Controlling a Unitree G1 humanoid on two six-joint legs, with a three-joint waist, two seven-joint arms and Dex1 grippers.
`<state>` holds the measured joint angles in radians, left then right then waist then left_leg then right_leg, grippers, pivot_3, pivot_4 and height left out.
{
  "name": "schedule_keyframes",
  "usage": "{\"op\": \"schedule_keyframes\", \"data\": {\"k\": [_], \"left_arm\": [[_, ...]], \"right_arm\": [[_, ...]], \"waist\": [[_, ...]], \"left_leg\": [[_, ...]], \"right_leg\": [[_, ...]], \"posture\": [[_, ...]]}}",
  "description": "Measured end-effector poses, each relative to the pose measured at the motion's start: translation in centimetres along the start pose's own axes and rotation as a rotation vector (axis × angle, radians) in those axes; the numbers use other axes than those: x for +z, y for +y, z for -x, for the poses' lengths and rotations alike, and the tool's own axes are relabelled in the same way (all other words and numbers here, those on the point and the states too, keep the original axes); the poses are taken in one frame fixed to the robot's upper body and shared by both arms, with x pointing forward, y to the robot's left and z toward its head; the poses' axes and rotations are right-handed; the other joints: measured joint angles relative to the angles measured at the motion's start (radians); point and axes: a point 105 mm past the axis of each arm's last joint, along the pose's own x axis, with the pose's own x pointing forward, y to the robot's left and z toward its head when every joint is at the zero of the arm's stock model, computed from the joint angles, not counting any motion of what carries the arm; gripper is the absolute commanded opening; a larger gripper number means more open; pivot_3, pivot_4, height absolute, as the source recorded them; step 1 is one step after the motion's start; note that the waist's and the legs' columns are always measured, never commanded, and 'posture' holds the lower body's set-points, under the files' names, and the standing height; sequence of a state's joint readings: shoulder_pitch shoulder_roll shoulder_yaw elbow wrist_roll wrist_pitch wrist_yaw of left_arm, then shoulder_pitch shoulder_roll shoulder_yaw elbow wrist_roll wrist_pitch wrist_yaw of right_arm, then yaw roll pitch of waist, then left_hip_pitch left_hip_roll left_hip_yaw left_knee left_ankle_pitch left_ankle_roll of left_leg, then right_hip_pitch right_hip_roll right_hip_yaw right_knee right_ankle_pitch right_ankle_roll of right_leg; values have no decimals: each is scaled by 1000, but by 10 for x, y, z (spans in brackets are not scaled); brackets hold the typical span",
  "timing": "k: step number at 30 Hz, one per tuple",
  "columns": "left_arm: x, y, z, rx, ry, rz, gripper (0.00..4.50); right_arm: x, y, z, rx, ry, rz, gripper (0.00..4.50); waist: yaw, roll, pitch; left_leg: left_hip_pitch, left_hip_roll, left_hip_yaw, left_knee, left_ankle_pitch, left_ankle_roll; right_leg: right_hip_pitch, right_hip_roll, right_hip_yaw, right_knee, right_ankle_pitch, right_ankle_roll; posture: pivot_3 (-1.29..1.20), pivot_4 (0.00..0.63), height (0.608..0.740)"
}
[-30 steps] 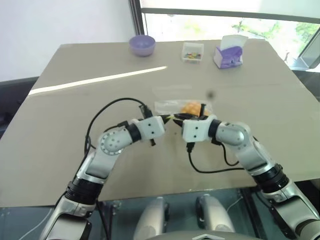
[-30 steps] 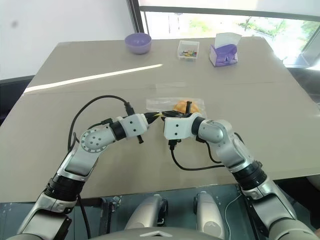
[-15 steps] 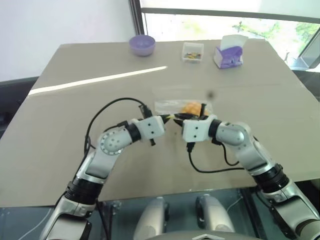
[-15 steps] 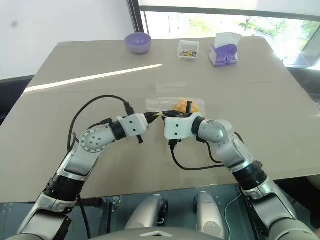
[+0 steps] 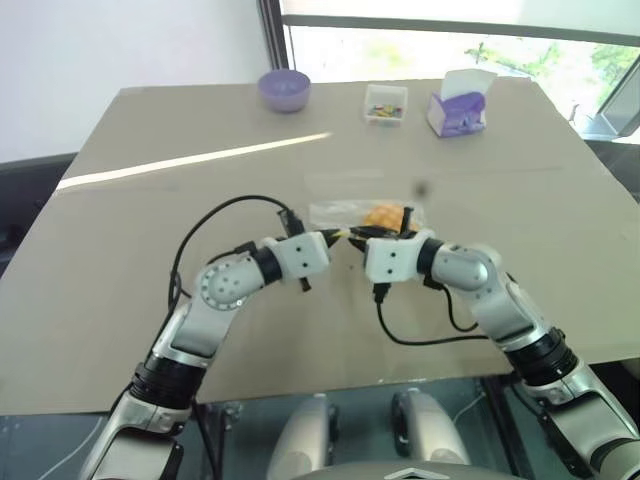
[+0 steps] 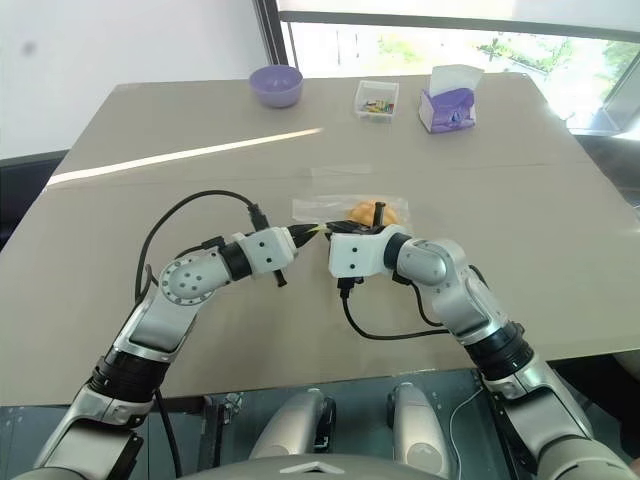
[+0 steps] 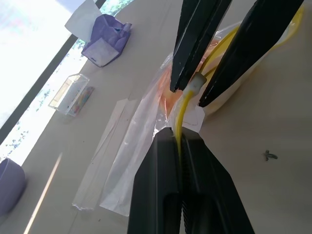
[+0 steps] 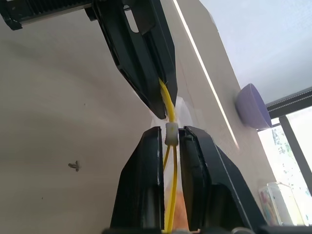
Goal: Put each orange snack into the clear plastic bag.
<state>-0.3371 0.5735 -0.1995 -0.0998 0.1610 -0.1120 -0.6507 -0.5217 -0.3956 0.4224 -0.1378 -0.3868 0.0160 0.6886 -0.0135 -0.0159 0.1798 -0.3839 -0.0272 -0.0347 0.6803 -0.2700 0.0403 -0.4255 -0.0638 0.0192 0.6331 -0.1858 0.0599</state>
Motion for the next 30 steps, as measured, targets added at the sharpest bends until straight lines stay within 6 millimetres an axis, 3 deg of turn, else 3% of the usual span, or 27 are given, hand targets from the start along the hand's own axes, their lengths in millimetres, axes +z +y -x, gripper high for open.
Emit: {"op": "schedule_keyframes", "data": {"k": [2,5,20,30], "left_arm": [[0,0,0,0,1,0,0],[0,0,0,0,2,1,0],[-1,-1,1,-1,6,2,0],[-12,-9,2,-23,13,17,0]], "right_arm": [[0,0,0,0,-1,-2,631],[0,0,0,-1,-1,-5,10],[0,0,0,0,-5,-12,10],[-15,11,21,35,36,-9,10]], "waist": [[0,0,0],[0,0,0],[0,0,0],[1,0,0]], "left_leg": [[0,0,0,0,0,0],[0,0,0,-1,0,0],[0,0,0,-7,0,0],[-2,0,0,-10,0,0]], "right_leg": [[0,0,0,0,0,0],[0,0,0,-1,0,0],[0,0,0,-6,0,0],[-3,-1,0,-7,0,0]], "posture": [[0,150,740],[0,150,740],[0,150,740],[0,150,740]]}}
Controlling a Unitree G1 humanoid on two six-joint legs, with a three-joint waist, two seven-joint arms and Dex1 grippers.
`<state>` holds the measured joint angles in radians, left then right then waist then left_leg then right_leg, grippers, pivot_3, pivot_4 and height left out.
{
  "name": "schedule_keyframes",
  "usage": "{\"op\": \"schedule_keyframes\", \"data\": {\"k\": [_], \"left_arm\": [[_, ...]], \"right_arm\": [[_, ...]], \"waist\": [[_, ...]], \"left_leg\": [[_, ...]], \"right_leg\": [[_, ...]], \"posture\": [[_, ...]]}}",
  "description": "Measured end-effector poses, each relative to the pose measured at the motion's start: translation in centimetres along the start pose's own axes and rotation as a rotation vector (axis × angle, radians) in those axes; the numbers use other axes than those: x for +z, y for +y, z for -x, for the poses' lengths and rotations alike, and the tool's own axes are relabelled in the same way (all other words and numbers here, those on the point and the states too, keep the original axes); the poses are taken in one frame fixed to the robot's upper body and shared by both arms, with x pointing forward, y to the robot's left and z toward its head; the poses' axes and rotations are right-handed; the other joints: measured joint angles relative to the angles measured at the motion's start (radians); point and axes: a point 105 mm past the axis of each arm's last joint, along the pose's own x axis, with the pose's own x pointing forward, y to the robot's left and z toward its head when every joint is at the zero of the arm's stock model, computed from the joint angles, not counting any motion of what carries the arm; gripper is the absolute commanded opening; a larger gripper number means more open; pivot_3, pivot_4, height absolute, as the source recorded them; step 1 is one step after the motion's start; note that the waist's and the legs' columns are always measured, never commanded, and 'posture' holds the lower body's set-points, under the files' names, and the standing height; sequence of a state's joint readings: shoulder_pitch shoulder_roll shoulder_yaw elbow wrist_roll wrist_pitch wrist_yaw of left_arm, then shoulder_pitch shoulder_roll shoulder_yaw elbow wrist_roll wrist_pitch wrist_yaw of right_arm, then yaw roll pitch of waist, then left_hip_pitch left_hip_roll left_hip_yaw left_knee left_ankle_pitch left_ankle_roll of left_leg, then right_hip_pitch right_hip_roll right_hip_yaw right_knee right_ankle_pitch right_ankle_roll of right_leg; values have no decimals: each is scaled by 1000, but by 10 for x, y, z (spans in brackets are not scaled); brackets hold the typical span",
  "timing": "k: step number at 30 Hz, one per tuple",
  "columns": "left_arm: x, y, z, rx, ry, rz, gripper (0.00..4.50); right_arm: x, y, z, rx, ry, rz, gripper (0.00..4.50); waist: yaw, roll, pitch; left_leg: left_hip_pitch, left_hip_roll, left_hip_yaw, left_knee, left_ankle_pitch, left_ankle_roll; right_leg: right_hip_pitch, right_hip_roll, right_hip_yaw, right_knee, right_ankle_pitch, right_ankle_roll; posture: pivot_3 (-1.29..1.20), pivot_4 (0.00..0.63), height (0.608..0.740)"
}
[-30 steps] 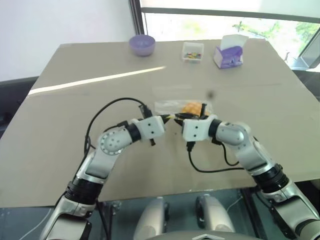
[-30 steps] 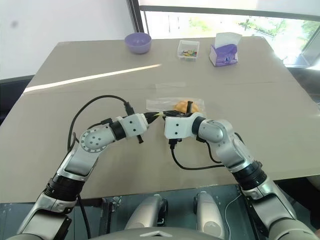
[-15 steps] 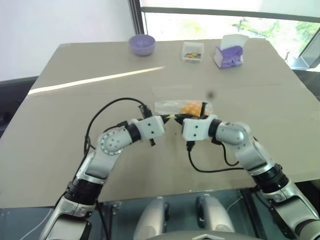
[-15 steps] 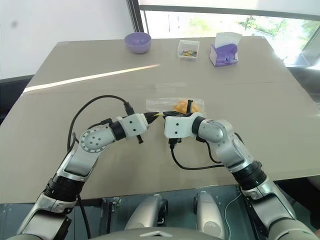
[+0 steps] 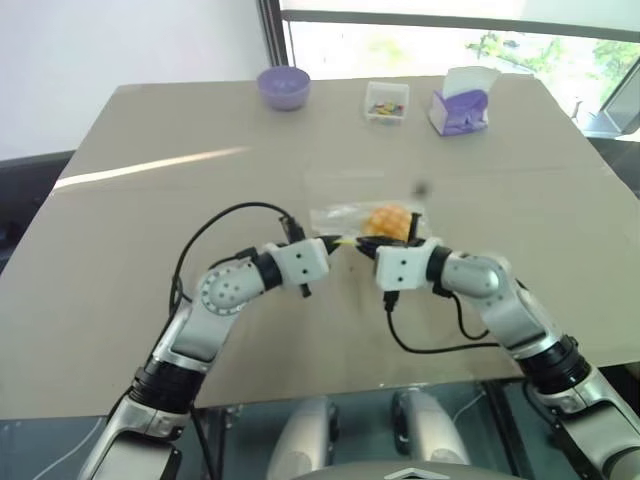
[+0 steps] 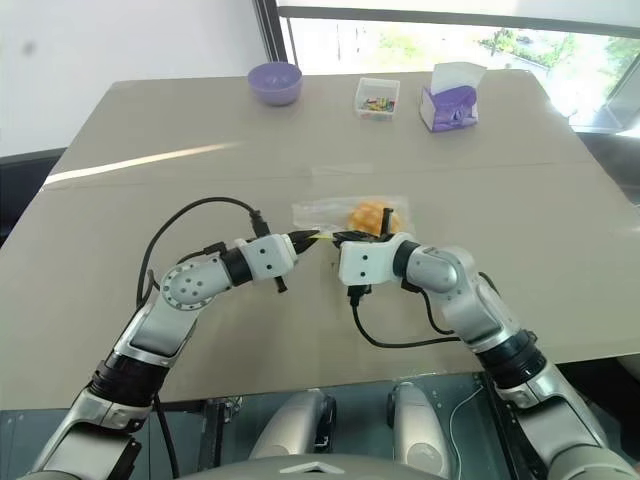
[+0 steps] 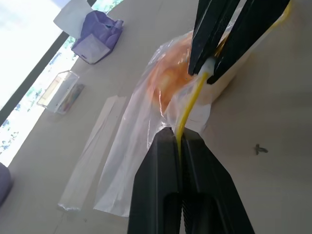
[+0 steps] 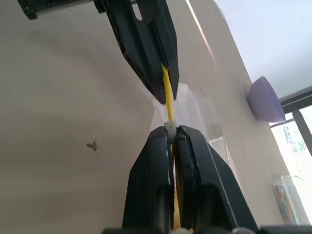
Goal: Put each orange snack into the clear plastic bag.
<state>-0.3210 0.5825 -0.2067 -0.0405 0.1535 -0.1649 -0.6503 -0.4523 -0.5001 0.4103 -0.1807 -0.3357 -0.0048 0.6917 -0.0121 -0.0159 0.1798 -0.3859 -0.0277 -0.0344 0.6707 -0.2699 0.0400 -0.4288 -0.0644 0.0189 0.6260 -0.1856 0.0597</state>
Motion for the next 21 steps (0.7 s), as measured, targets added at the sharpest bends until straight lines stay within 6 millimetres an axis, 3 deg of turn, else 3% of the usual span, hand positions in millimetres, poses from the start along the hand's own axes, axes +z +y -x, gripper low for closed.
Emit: {"op": "schedule_keyframes", "data": {"k": [21], "left_arm": [[-16,10,4,7,32,5,0]], "right_arm": [[-51,-12,52,-13,196,16,10]], "waist": [[0,0,0]], "left_leg": [[0,0,0,0,0,0]], "right_leg": [[0,0,0,0,0,0]], "posture": [[0,150,740]]}}
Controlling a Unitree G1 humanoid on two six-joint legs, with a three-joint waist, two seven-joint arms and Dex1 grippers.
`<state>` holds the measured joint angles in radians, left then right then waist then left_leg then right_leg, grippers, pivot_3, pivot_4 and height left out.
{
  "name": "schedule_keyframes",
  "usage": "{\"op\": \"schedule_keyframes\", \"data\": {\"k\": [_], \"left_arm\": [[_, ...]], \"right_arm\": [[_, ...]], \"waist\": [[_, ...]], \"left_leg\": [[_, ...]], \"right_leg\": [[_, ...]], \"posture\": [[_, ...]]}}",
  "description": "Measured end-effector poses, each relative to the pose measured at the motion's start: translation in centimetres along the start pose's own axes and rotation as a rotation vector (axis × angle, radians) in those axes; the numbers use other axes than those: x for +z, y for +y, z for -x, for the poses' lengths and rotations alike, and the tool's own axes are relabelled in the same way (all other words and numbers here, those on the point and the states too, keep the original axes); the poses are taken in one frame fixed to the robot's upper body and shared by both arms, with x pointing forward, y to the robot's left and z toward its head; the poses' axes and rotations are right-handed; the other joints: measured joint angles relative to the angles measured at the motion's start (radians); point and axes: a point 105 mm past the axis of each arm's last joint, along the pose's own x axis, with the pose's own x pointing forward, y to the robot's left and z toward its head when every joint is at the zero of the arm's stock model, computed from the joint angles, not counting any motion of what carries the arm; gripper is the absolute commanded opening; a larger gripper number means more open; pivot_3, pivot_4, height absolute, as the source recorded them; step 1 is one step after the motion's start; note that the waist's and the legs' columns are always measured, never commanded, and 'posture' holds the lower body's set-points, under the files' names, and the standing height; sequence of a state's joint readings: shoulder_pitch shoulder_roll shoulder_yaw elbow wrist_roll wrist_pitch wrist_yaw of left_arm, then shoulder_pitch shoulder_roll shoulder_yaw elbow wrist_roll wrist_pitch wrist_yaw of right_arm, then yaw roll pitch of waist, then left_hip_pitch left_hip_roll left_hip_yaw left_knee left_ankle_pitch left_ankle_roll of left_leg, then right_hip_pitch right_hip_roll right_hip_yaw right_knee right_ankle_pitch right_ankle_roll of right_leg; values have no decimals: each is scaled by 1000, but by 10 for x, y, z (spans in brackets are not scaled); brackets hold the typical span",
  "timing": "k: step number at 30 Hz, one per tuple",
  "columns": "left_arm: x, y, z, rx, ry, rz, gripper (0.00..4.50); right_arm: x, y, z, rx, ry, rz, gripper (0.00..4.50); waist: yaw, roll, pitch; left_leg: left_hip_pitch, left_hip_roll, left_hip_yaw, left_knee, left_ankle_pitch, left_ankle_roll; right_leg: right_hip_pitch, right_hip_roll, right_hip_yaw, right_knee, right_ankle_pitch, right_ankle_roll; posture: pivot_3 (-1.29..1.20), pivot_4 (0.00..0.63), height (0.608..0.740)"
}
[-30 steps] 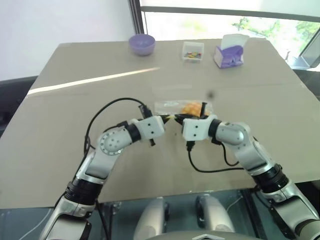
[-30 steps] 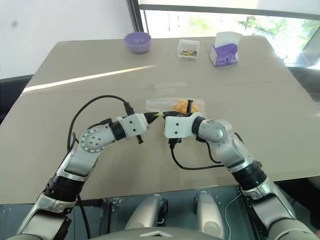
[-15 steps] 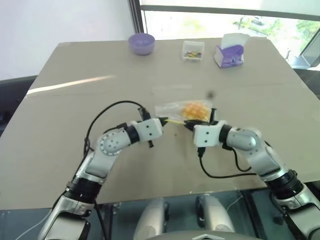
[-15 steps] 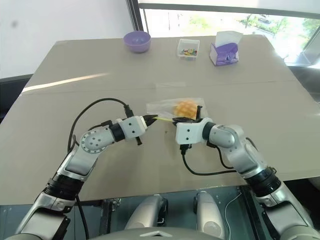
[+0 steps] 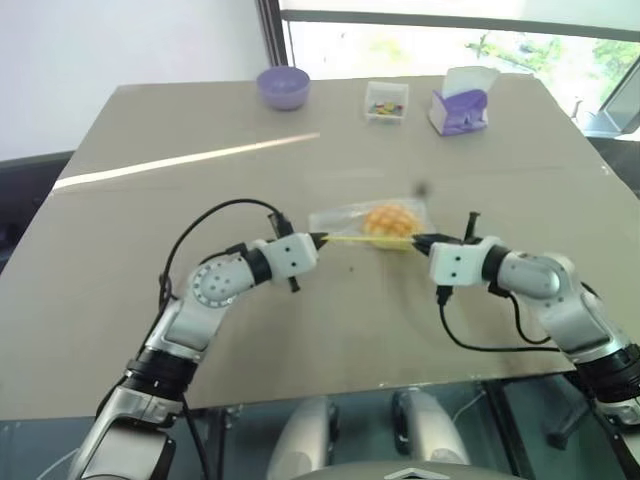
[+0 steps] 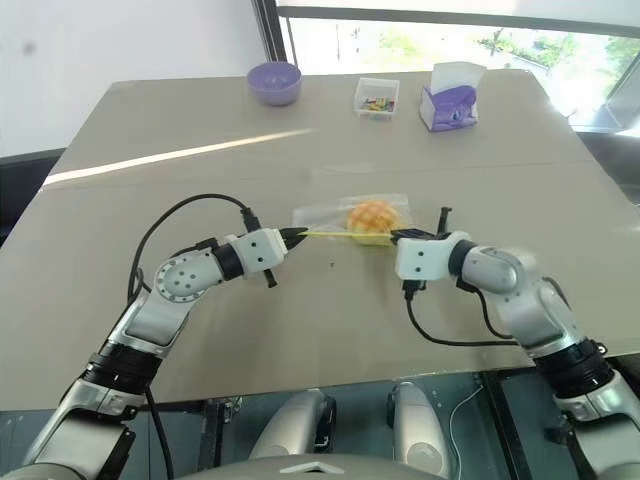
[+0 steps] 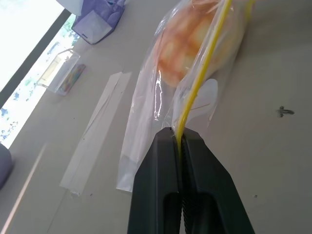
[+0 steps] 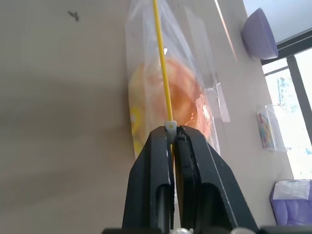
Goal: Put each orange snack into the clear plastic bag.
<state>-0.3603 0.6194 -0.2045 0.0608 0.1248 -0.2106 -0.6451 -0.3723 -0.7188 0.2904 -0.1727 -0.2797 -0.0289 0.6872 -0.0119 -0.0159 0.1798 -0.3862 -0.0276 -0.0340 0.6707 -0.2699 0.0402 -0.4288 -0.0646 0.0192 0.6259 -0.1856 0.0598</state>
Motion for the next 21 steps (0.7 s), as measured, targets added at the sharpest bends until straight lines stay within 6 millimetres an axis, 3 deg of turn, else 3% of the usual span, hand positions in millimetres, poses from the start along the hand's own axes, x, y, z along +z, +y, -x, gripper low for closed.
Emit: {"op": "schedule_keyframes", "data": {"k": [12,14,16,19,21], "left_arm": [[0,2,0,12,0,10,0],[-1,2,0,14,2,11,0],[-10,10,6,49,41,25,0],[-19,24,15,105,86,36,0],[-19,23,14,106,83,43,0]], "right_arm": [[-13,-3,9,-11,39,-14,10],[-11,-3,11,-5,26,-48,712],[-23,-6,16,-26,69,-89,1328],[-32,-6,21,-38,107,-130,2726],[-30,1,20,-16,90,-162,2726]], "waist": [[0,0,0],[1,0,0],[1,0,0],[0,0,0],[1,0,0]], "left_leg": [[0,0,0,0,0,0],[0,0,0,0,0,0],[0,0,0,0,0,0],[0,0,0,0,0,0],[0,0,0,0,0,0]], "right_leg": [[0,0,0,0,0,0],[0,0,0,0,0,0],[0,0,0,0,0,0],[0,0,0,0,0,0],[0,0,0,0,0,0]], "posture": [[0,150,740],[0,150,740],[0,150,740],[0,150,740],[0,150,740]]}}
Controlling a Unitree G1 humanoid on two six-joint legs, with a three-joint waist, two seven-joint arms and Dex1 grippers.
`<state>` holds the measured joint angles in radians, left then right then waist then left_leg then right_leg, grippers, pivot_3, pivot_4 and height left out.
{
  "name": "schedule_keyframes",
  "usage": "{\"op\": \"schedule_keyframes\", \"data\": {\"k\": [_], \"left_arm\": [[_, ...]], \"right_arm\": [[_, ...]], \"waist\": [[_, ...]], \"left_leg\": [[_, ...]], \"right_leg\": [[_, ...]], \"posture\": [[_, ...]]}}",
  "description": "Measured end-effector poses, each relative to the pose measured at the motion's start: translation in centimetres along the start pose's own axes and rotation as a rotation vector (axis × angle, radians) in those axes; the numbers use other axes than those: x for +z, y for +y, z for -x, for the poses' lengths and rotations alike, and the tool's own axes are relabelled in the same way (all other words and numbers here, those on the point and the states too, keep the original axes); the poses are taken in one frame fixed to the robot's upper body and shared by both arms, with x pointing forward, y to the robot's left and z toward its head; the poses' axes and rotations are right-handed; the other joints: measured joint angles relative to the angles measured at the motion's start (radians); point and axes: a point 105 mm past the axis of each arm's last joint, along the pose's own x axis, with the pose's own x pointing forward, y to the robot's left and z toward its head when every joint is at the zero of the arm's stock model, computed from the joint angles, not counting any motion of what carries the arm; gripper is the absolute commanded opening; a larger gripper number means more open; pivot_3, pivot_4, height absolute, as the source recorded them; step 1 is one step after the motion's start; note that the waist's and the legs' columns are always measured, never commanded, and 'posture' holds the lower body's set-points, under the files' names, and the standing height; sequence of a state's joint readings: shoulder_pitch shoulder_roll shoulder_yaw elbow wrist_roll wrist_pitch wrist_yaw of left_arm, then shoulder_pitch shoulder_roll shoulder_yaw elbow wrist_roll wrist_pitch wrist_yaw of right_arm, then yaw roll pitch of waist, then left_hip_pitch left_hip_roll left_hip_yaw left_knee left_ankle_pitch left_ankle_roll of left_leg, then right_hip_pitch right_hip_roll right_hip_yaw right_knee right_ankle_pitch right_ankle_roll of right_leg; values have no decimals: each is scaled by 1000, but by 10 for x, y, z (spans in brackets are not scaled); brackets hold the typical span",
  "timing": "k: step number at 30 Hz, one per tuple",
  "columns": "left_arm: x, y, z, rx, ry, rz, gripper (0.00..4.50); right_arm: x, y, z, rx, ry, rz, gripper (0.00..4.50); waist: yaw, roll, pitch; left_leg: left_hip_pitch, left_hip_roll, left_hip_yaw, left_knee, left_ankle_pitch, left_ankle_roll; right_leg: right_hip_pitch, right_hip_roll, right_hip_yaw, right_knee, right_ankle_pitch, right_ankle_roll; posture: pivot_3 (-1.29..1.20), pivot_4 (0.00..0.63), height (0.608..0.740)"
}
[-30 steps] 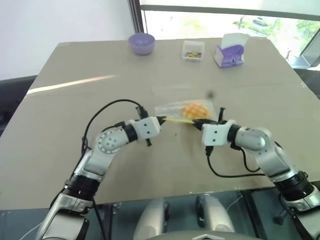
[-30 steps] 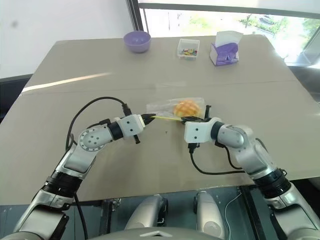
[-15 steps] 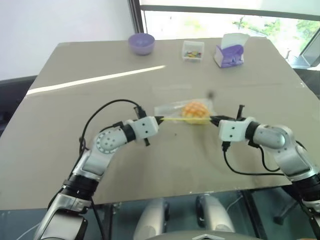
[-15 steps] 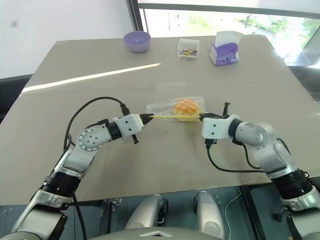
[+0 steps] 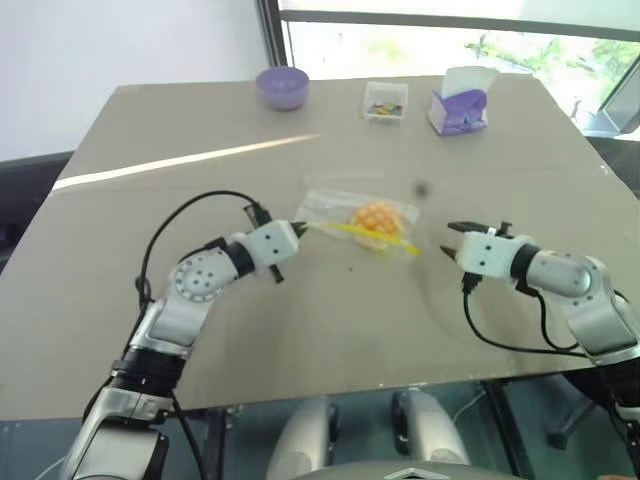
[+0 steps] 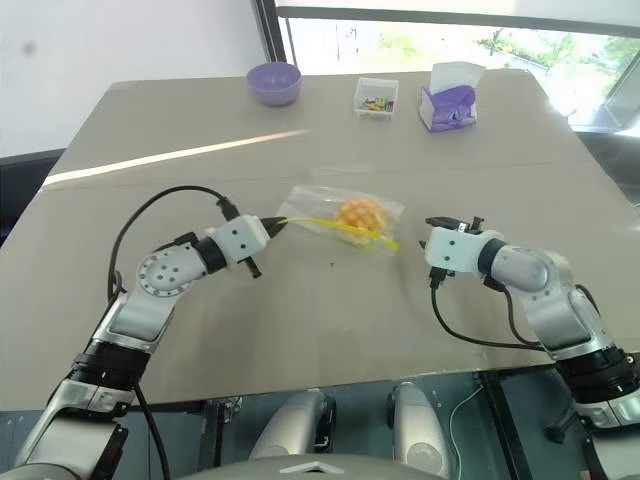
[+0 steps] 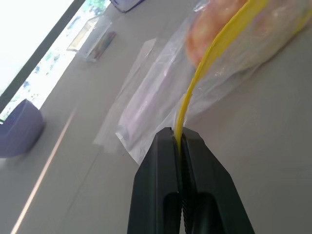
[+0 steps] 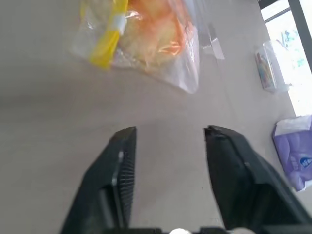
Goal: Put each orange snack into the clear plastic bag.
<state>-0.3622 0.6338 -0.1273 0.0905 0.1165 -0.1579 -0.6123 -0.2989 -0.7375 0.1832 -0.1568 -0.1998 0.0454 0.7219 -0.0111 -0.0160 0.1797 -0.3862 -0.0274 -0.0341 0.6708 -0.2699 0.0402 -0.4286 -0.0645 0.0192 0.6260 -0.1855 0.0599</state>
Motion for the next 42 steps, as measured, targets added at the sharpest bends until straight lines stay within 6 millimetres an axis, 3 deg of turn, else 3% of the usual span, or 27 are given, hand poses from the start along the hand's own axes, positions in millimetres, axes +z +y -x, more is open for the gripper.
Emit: {"op": "schedule_keyframes", "data": {"k": [6,15,23,26,27,28,30,38,42], "left_arm": [[0,-1,-1,-1,0,6,0],[3,-2,-1,-1,-11,5,0],[7,-5,-1,1,-18,-5,0],[9,-5,-2,6,-22,-5,0],[9,-6,-2,7,-22,-3,0],[9,-7,-1,7,-23,0,0],[9,-7,-2,10,-24,1,0],[10,-6,-2,23,-25,0,0],[20,-2,-1,28,-54,4,0]], "right_arm": [[18,18,0,89,-88,-112,2726],[39,17,-20,63,-177,-342,2726],[28,20,-41,86,-161,-497,2726],[26,21,-43,96,-157,-524,1829],[24,22,-44,99,-151,-531,1394],[22,23,-44,103,-146,-538,666],[23,23,-44,106,-150,-539,43],[19,20,-42,116,-139,-526,43],[21,0,-32,83,-147,-459,43]], "waist": [[0,0,0],[-1,0,0],[0,0,0],[0,0,0],[0,0,0],[0,0,0],[0,0,0],[0,0,0],[0,0,0]], "left_leg": [[0,0,0,0,0,0],[0,0,0,0,0,0],[0,0,0,0,0,0],[0,0,0,0,0,0],[0,0,0,0,0,0],[0,0,0,0,0,0],[0,0,0,0,0,0],[0,0,0,0,0,0],[0,-1,0,0,0,0]], "right_leg": [[0,0,0,0,0,0],[0,0,0,0,0,0],[0,0,0,0,0,0],[0,0,0,0,0,0],[0,0,0,0,0,0],[0,0,0,0,0,0],[0,0,0,0,0,0],[0,0,0,1,0,0],[0,-1,0,1,0,0]], "posture": [[0,150,740],[0,150,740],[0,150,740],[0,150,740],[0,150,740],[0,150,740],[0,150,740],[0,150,740],[0,150,740]]}}
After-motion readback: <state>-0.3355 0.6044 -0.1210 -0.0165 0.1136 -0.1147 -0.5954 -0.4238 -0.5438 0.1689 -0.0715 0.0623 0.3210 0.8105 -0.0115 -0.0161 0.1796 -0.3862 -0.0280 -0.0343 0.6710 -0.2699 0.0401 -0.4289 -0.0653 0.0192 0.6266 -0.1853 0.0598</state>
